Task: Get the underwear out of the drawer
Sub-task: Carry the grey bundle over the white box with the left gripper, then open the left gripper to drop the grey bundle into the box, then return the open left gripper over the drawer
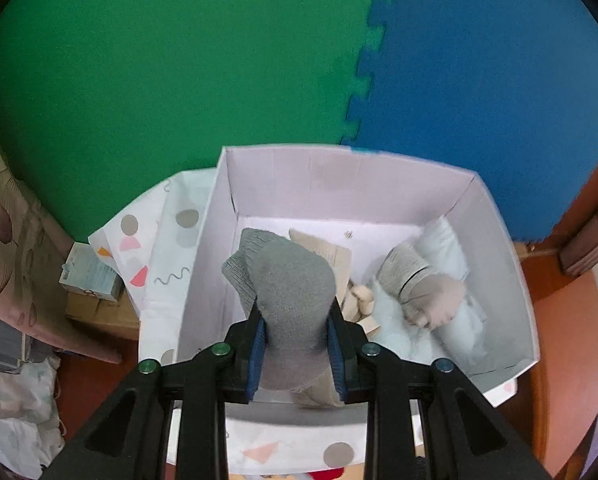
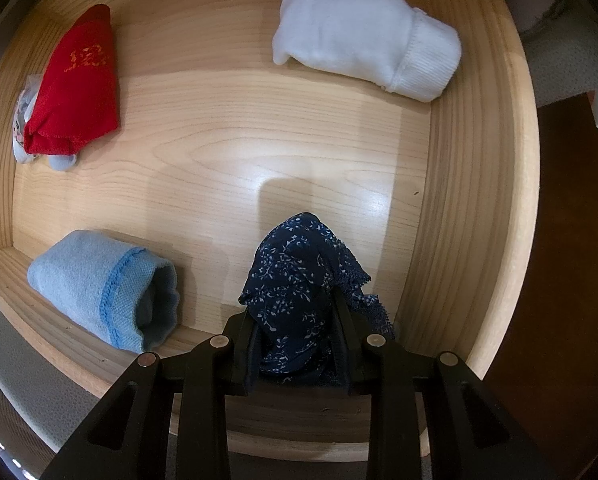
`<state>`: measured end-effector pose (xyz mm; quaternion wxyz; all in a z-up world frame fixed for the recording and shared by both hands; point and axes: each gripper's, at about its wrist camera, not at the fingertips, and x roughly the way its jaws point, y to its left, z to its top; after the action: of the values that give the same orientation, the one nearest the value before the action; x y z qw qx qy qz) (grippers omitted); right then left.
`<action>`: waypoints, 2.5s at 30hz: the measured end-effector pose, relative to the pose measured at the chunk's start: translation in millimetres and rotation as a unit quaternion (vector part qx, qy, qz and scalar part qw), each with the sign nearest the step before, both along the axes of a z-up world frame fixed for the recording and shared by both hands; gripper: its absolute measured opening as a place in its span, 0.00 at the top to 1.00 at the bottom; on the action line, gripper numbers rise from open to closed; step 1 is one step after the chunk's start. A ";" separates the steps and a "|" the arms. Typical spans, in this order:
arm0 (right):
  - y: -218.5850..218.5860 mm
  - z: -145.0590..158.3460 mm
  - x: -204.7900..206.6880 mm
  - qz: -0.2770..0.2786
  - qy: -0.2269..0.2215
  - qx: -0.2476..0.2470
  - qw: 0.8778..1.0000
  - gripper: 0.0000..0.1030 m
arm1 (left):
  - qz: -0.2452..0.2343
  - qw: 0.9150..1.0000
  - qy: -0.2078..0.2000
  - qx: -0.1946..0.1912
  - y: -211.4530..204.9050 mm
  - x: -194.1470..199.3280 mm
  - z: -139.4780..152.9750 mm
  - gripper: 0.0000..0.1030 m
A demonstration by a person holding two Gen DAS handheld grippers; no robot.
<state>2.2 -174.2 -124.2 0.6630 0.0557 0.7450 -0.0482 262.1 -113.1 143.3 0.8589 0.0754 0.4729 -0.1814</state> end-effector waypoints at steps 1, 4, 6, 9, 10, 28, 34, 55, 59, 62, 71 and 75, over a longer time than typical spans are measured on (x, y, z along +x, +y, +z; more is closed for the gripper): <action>-0.1 0.2 0.2 0.000 0.000 0.000 1.000 0.74 | -0.002 1.000 0.003 0.005 -1.3 -0.7 -4.6 0.73; -0.2 -0.2 0.4 0.000 0.000 0.000 1.000 0.74 | -0.004 1.000 0.017 0.013 -2.5 -0.6 -21.6 0.73; -0.2 -0.3 0.5 0.000 0.000 0.000 1.000 0.74 | 0.001 1.000 0.019 0.018 -1.0 -1.8 -28.3 0.73; 1.0 -2.3 1.4 -0.001 0.000 0.000 1.000 0.74 | 0.007 1.000 0.025 0.016 3.7 -2.6 -30.4 0.73; 1.4 -3.0 1.6 0.000 0.000 0.000 1.000 0.74 | 0.012 0.999 0.035 0.012 6.8 -2.5 -32.2 0.73; 0.5 -3.7 2.4 0.000 0.000 0.000 1.000 0.74 | 0.040 0.998 0.049 0.029 14.8 -16.9 -35.5 0.69; 0.2 -4.1 2.7 0.000 0.000 -0.001 1.000 0.74 | 0.047 0.997 0.045 0.047 12.9 -15.2 -36.0 0.64; -2.5 -1.9 5.2 0.002 0.000 -0.005 1.000 0.74 | 0.037 0.999 -0.006 0.010 59.0 -67.0 36.6 0.46; -2.1 0.7 6.1 0.002 0.002 -0.009 1.000 0.74 | 0.033 0.999 -0.012 0.018 77.2 -98.7 28.6 0.46; -1.6 2.1 5.9 0.001 0.002 -0.011 1.000 0.74 | 0.032 0.999 -0.005 0.023 89.0 -121.6 10.1 0.46; 1.5 7.5 4.2 0.000 0.002 -0.014 1.000 0.74 | 0.045 0.997 0.045 0.053 105.1 -168.8 -85.7 0.46; 1.2 8.1 4.3 0.001 0.002 -0.014 1.000 0.74 | 0.055 0.994 0.079 0.053 106.3 -181.0 -128.3 0.46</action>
<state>6.5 -173.0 -116.1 0.6622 0.0459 0.7457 -0.0578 81.1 -6.8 15.0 0.8226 0.0804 0.5514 -0.1138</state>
